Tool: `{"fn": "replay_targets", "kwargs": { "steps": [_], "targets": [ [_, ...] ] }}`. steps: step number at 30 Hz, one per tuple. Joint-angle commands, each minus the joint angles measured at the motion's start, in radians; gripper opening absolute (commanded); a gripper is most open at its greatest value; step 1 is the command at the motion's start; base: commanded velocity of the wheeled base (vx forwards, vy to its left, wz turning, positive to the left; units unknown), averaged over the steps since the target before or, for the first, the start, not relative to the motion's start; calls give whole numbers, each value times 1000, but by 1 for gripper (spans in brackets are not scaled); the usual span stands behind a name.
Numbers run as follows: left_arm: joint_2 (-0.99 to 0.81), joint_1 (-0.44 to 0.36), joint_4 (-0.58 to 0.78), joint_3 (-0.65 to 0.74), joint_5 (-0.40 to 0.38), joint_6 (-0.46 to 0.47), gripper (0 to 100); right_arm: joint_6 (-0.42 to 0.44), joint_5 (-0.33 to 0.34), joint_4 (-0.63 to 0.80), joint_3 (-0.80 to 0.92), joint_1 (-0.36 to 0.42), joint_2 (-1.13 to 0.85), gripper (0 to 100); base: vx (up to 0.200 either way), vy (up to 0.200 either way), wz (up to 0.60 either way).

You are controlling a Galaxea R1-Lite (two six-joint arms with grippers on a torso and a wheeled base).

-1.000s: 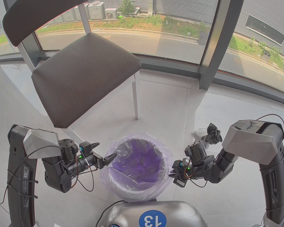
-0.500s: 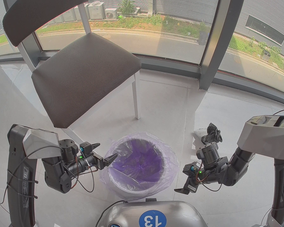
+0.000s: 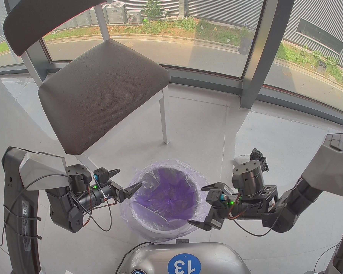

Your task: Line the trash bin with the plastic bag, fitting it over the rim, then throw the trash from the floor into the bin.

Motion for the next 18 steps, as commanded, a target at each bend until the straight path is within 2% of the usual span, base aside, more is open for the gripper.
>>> {"fn": "replay_targets", "kwargs": {
  "steps": [1, 7, 8, 11, 18],
  "targets": [
    [-27, -3, -18, 12, -4, 0, 100, 65, 2, -194, -118, 117, 242, 100, 0, 0, 0],
    [-25, 1, -18, 12, -4, 0, 100, 159, -3, -214, -185, 140, 317, 100, 0, 0, 0],
    [-25, 0, -18, 10, -4, 0, 100, 213, -4, -213, -197, 141, 322, 100, 0, 0, 0],
    [-23, -2, -18, 10, -4, 0, 100, 274, -8, -205, -216, 141, 324, 100, 0, 0, 0],
    [-20, -3, -18, 10, -3, 0, 100, 306, -12, -156, -256, 131, 337, 100, 0, 0, 0]
  ]
}}
